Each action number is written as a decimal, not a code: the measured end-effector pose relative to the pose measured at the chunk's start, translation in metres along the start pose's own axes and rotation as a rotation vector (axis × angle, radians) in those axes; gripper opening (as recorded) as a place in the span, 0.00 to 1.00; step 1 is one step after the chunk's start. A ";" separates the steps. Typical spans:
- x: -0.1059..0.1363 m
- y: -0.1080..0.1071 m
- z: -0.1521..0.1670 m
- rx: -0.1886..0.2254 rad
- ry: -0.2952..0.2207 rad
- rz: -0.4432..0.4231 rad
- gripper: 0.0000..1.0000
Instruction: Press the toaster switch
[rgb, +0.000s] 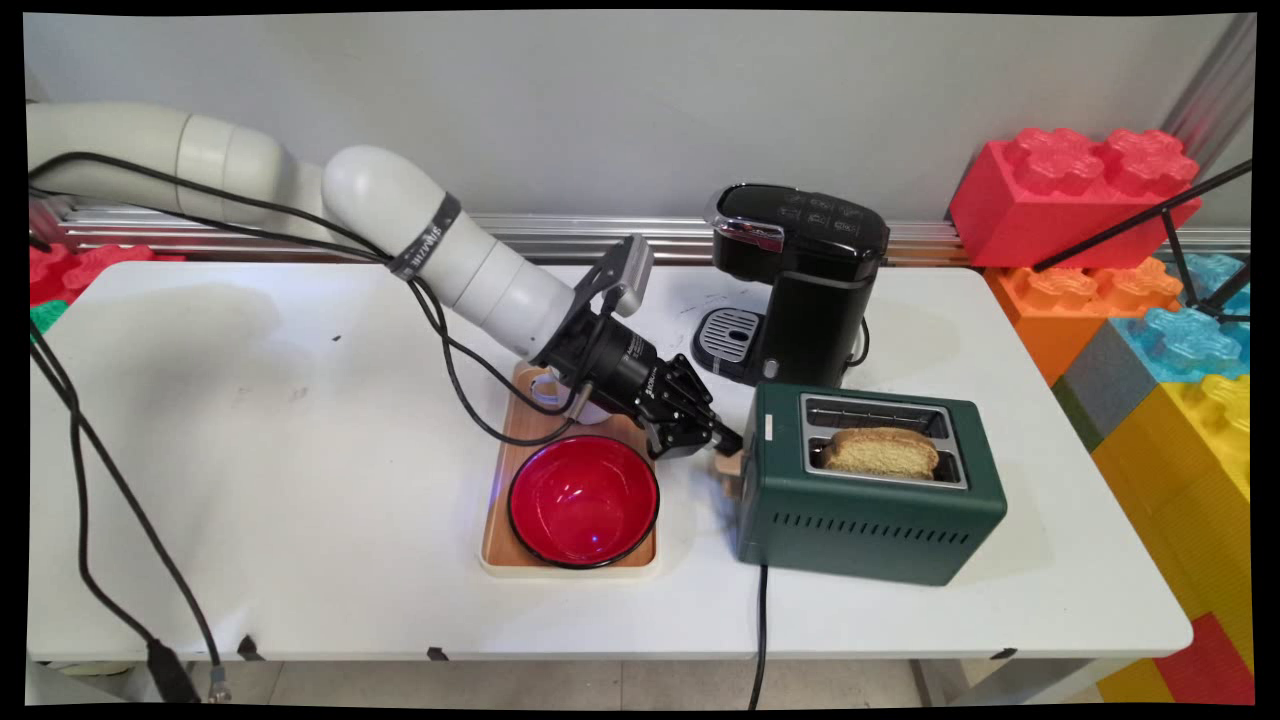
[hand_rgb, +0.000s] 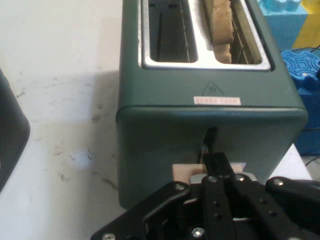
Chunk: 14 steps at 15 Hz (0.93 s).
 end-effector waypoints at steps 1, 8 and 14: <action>-0.003 0.000 0.002 0.001 -0.002 -0.004 0.00; -0.011 -0.003 0.012 0.008 -0.004 -0.022 0.00; -0.017 -0.004 0.015 0.011 -0.005 -0.032 0.00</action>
